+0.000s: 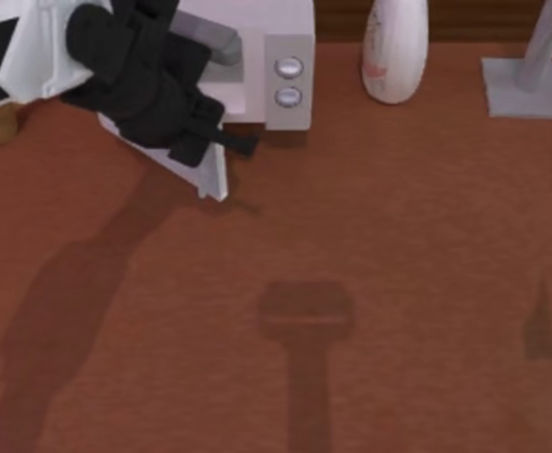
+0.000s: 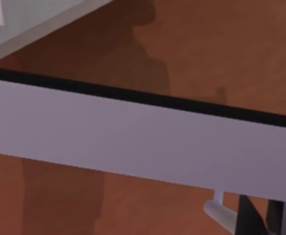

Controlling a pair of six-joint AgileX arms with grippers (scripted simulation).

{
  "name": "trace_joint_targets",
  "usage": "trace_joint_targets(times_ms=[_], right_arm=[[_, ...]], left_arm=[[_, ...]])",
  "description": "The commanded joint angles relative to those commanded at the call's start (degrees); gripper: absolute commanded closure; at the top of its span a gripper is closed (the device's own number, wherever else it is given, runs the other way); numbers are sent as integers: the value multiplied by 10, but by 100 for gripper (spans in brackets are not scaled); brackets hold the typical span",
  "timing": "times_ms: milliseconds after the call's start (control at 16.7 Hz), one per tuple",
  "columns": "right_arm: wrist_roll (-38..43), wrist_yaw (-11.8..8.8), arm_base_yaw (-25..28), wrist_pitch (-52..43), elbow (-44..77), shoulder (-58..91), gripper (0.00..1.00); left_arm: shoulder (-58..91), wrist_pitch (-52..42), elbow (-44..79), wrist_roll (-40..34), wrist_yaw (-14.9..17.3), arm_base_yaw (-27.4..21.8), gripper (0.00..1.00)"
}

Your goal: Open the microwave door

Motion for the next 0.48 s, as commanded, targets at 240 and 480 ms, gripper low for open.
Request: trace_joint_targets(times_ms=[240,480], right_arm=[[0,0,0,0,0,0,0],[0,0,0,0,0,0,0]], left_arm=[[0,0,0,0,0,0,100],[-2,0,-5,7,7,0,100]])
